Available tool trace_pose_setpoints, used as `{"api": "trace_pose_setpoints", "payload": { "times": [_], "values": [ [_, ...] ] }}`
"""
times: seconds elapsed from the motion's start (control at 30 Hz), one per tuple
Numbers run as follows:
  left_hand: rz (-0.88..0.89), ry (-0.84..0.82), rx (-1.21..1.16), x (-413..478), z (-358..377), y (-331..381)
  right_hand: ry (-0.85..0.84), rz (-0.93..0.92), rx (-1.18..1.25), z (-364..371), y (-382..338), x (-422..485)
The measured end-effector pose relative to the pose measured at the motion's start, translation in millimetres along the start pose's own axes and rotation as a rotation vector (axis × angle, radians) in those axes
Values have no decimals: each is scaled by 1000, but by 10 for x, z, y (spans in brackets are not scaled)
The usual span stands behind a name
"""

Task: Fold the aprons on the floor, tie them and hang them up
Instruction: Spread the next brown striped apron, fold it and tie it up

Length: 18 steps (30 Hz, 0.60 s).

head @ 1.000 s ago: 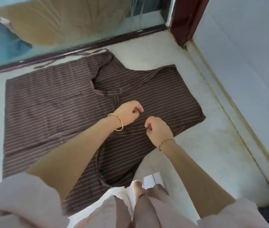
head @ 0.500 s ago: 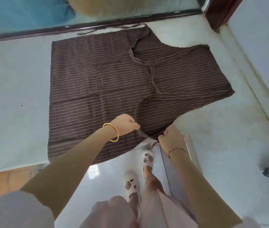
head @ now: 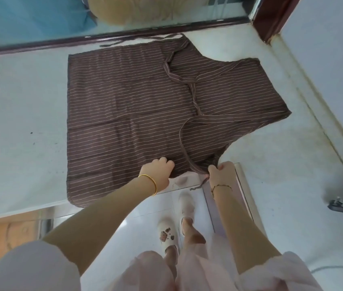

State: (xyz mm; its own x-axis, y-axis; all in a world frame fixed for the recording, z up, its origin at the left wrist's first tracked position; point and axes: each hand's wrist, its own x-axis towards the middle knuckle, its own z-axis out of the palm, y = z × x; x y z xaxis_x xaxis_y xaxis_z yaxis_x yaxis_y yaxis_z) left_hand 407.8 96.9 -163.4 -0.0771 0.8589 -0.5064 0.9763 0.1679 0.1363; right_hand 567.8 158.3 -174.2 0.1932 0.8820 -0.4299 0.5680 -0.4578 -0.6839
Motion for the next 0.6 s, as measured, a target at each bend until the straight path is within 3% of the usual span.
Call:
{"api": "trace_pose_setpoints", "payload": {
  "times": [0.1,0.23,0.37,0.47,0.6],
  "values": [
    [-58,1,-129,-51,-107,-40,32,-95,130,0,1,-66],
    [-99,60,-173,-88,-202,-98,24,-315,125,-55,-160,-167],
    [-120,125,-235,-59,-222,-144,-117,-340,69,-117,-262,-157],
    [-99,113,-318,-46,-227,-178,-180,-432,-194,-189,-368,-144],
    [-22,147,-85,-74,-237,-238,-114,-630,-662,-239,-498,-155]
  ]
}}
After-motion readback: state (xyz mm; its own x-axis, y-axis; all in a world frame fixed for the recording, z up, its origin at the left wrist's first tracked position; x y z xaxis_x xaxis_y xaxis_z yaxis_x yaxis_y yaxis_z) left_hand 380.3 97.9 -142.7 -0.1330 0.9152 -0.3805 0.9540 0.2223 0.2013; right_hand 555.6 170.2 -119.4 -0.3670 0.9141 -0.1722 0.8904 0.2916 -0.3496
